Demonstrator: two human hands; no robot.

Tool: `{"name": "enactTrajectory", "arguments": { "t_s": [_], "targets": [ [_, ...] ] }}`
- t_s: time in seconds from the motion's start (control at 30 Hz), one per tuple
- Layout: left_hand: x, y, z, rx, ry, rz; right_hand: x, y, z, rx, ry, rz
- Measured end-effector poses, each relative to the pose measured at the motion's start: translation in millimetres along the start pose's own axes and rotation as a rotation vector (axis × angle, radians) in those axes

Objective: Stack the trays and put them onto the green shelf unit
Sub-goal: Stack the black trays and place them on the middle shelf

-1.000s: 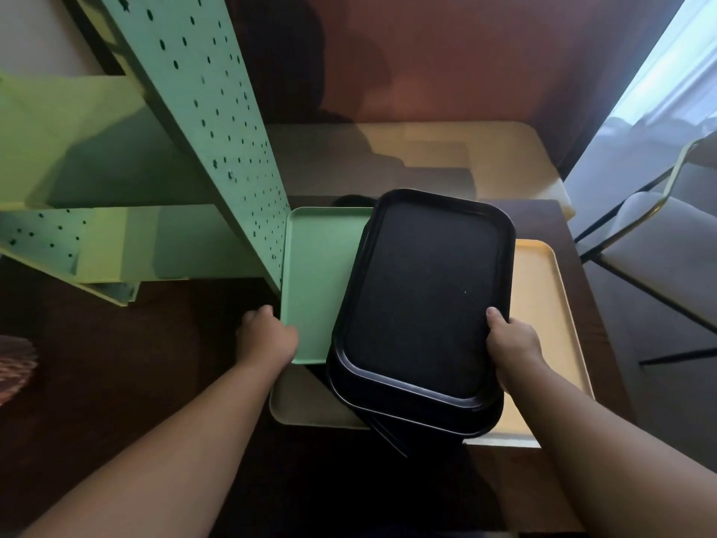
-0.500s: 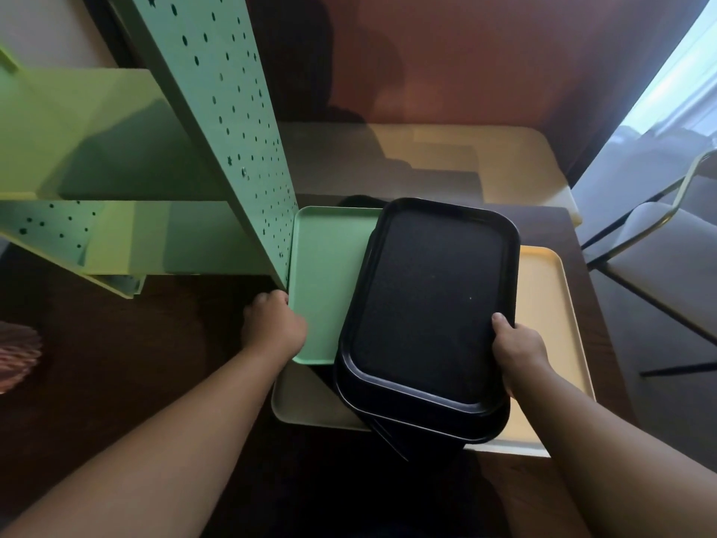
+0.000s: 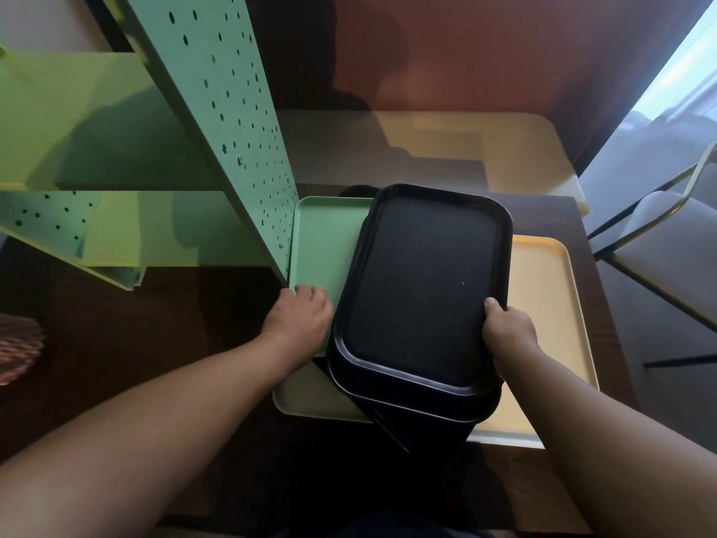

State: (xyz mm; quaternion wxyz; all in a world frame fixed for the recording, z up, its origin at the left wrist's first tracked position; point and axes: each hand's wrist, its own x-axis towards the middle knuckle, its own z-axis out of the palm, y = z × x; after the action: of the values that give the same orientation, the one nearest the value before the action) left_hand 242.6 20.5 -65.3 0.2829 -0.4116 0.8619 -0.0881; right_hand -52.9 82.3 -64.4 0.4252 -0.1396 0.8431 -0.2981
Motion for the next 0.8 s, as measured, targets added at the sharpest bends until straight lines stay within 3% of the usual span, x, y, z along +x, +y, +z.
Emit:
{"name": "enactTrajectory", "arguments": {
  "t_s": [0.27, 0.5, 0.8],
  "targets": [
    [-11, -9, 11, -0.203, -0.127, -0.336, 3, -2, 3, -0.051, -0.002, 0.02],
    [-12, -2, 6, -0.473, -0.101, -0.355, -1, -2, 6, -0.184, -0.012, -0.019],
    [0, 11, -1, -1.219, 0.012, -0.707, -3, 0, 4, -0.221, -0.023, -0.051]
  ]
}}
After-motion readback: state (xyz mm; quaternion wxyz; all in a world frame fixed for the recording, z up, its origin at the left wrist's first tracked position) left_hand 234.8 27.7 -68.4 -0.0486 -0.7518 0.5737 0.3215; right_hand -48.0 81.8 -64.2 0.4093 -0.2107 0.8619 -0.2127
